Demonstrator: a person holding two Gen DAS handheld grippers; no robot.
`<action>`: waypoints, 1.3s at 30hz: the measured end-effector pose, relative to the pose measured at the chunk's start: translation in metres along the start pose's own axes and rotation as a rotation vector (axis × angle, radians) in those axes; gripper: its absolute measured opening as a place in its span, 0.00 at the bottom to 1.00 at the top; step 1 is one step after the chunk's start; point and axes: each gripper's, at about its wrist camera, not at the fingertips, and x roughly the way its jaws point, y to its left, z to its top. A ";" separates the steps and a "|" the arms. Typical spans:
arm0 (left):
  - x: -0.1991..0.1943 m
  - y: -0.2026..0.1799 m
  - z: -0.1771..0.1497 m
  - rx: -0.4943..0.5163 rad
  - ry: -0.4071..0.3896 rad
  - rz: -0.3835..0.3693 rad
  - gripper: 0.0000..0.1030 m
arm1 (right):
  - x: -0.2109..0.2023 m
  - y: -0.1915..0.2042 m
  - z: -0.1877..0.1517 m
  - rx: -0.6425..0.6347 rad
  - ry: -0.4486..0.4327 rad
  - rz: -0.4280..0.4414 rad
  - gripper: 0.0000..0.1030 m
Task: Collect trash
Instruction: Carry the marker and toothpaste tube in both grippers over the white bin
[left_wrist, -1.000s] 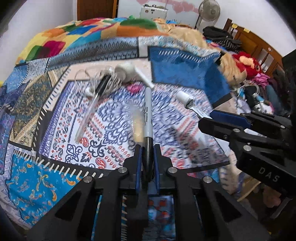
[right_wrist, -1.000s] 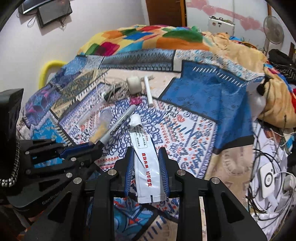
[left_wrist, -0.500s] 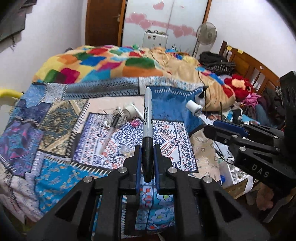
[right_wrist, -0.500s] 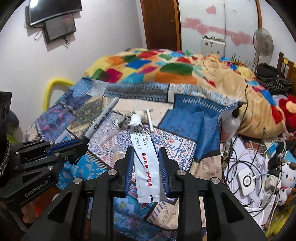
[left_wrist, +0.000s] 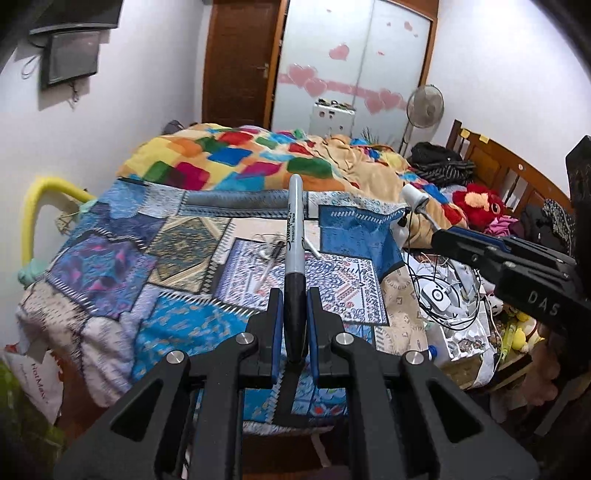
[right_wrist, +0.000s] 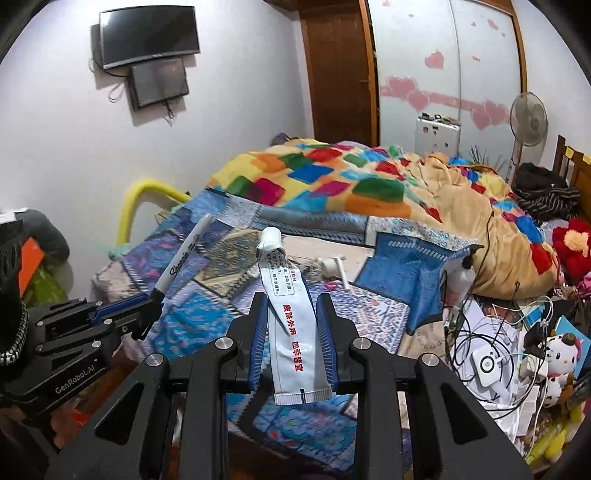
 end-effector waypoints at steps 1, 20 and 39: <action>-0.010 0.004 -0.004 -0.003 -0.007 0.010 0.11 | -0.003 0.004 -0.001 -0.003 -0.003 0.003 0.24; -0.124 0.108 -0.092 -0.182 -0.035 0.186 0.11 | -0.023 0.133 -0.034 -0.116 0.025 0.177 0.24; -0.114 0.225 -0.205 -0.376 0.160 0.271 0.11 | 0.062 0.265 -0.096 -0.284 0.292 0.305 0.24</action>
